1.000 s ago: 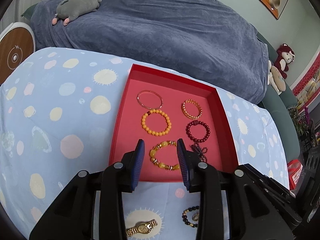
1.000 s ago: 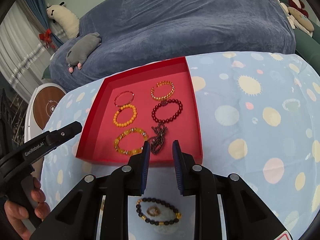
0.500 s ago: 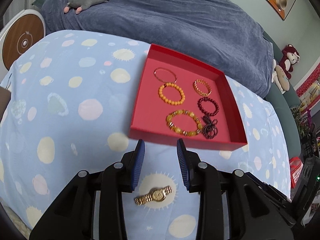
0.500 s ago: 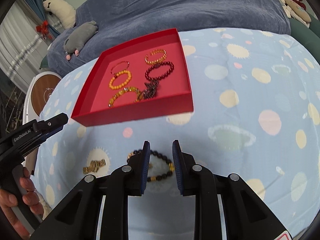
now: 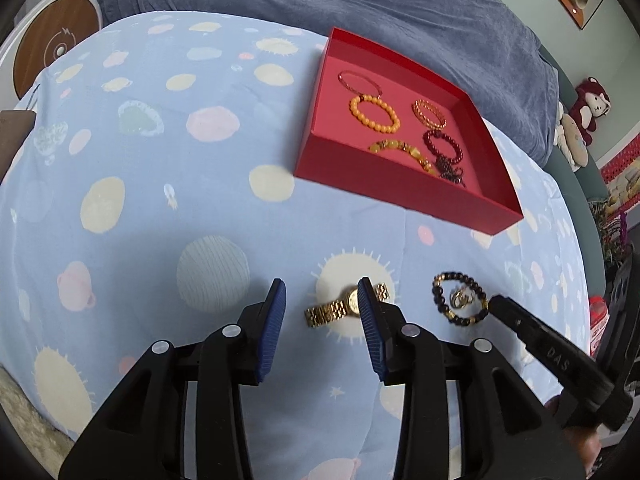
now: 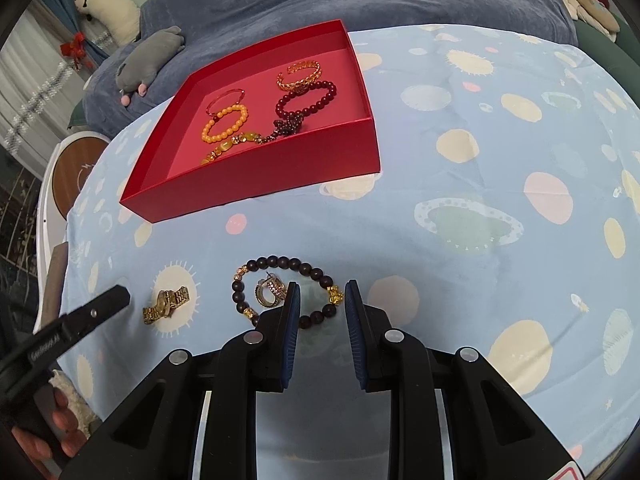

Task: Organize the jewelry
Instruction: 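Move the left tool toward the gold watch while the right tool approaches the black bead bracelet, then grasp the gold watch with the left tool while the right tool grasps the black bead bracelet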

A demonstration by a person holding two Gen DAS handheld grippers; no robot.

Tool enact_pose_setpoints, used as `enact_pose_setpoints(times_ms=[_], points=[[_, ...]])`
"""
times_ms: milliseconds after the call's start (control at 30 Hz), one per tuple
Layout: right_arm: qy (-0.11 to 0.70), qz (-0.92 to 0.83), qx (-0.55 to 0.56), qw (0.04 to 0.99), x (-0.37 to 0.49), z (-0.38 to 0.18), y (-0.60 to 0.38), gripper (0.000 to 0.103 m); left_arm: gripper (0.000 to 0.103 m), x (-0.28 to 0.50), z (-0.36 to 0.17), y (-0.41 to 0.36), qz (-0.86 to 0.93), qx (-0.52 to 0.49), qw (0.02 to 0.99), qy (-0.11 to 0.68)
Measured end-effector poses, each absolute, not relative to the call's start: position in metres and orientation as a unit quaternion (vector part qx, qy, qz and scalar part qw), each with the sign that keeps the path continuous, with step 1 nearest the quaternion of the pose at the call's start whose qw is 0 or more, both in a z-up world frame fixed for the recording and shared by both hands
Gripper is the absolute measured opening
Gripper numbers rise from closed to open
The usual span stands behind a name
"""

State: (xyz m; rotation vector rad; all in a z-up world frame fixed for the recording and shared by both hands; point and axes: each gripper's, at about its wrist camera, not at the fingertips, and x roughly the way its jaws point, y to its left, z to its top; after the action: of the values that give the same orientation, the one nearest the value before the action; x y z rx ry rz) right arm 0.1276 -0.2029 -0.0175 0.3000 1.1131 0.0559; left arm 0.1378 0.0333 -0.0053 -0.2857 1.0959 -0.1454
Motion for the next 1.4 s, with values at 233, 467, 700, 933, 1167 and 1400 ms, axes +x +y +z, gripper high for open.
enact_pose_setpoints(times_ms=[233, 467, 700, 933, 1167, 1400], points=[[0.536, 0.027, 0.136, 0.833, 0.128, -0.030, -0.198, 0.018, 0.049, 0.132, -0.014, 0.023, -0.084, -0.124, 0.840, 0.522], [0.535, 0.027, 0.137, 0.833, 0.126, -0.032, -0.199, 0.012, 0.050, 0.137, -0.024, 0.006, -0.099, -0.101, 0.837, 0.529], [0.534, 0.026, 0.142, 0.833, 0.124, -0.032, -0.201, 0.012, 0.051, 0.141, -0.027, -0.004, -0.107, -0.070, 0.845, 0.518], [0.538, 0.028, 0.157, 0.828, 0.120, -0.032, -0.206, 0.012, 0.061, 0.151, -0.023, -0.003, -0.109, -0.046, 0.856, 0.504], [0.539, 0.026, 0.167, 0.825, 0.118, -0.032, -0.207, 0.012, 0.061, 0.146, -0.028, -0.010, -0.126, -0.031, 0.851, 0.509], [0.537, 0.025, 0.176, 0.825, 0.112, -0.028, -0.208, 0.011, 0.051, 0.130, -0.028, -0.018, -0.123, -0.030, 0.850, 0.511]])
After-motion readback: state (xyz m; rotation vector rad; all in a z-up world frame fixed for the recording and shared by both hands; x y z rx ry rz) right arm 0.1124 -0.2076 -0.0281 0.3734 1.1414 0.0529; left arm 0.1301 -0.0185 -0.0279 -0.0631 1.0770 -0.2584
